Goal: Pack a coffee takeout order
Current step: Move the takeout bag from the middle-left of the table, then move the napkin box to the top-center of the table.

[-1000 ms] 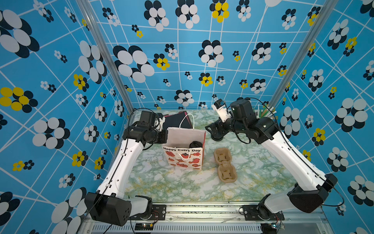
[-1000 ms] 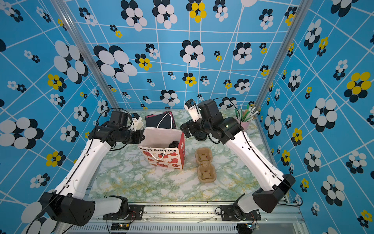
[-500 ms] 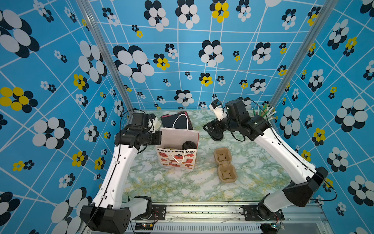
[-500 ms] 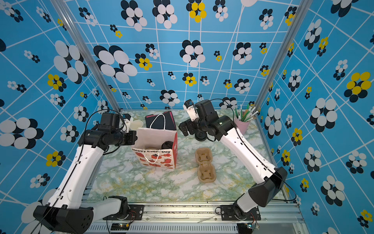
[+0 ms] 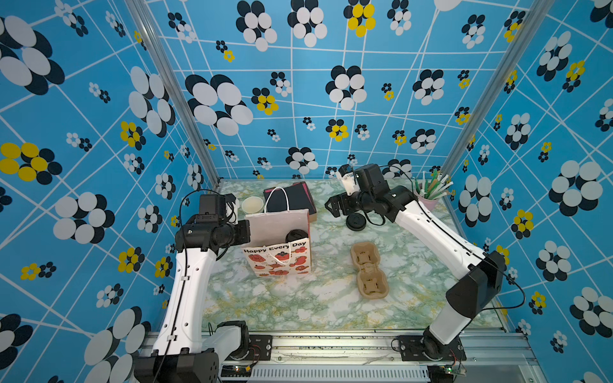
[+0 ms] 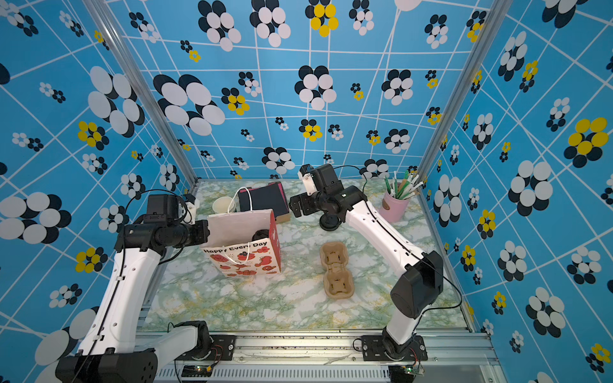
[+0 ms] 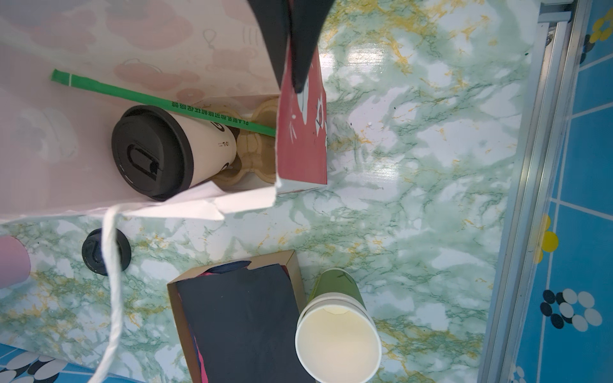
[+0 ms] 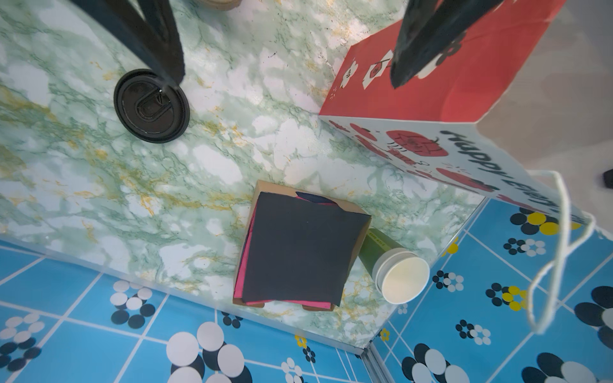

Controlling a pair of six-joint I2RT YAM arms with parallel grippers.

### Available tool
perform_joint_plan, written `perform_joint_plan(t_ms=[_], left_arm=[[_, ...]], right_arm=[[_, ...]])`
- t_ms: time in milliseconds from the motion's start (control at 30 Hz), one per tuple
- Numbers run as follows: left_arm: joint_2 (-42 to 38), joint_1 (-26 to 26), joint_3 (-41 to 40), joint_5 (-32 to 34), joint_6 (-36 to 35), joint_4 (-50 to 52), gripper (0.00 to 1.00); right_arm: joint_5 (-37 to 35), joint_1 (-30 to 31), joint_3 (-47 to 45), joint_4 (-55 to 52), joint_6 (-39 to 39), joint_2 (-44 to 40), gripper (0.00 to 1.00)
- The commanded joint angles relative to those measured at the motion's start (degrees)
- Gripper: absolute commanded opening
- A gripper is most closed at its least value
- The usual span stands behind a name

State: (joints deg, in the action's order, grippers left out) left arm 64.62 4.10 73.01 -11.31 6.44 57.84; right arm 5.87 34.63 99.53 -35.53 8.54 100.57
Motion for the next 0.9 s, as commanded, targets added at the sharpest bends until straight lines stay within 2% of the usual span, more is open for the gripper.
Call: perform_joint_plan(t_ms=[0, 167, 400, 633, 867], left_arm=[[-1.28, 0.82, -1.26, -1.28, -0.64, -0.76, 0.0], [-1.8, 1.0, -2.16, -1.78, -0.46, -1.45, 0.07], [-1.98, 1.22, -2.11, -3.02, -0.59, -2.13, 0.26], [-1.5, 1.34, -1.38, -3.38, -1.16, -2.22, 0.39], [-2.32, 1.7, 0.45, -3.03, -1.76, -1.08, 0.69]], right_arm=[[-2.18, -0.62, 3.1, 2.29, 2.6, 4.47, 0.96], [-5.25, -0.78, 9.27, 3.26, 3.03, 13.5, 0.86], [-7.19, -0.77, 19.58, 3.56, 3.07, 26.98, 0.73], [-9.94, -0.72, 26.04, 5.0, 2.98, 34.61, 0.61], [-9.96, -0.72, 34.78, 4.36, 3.15, 42.95, 0.53]])
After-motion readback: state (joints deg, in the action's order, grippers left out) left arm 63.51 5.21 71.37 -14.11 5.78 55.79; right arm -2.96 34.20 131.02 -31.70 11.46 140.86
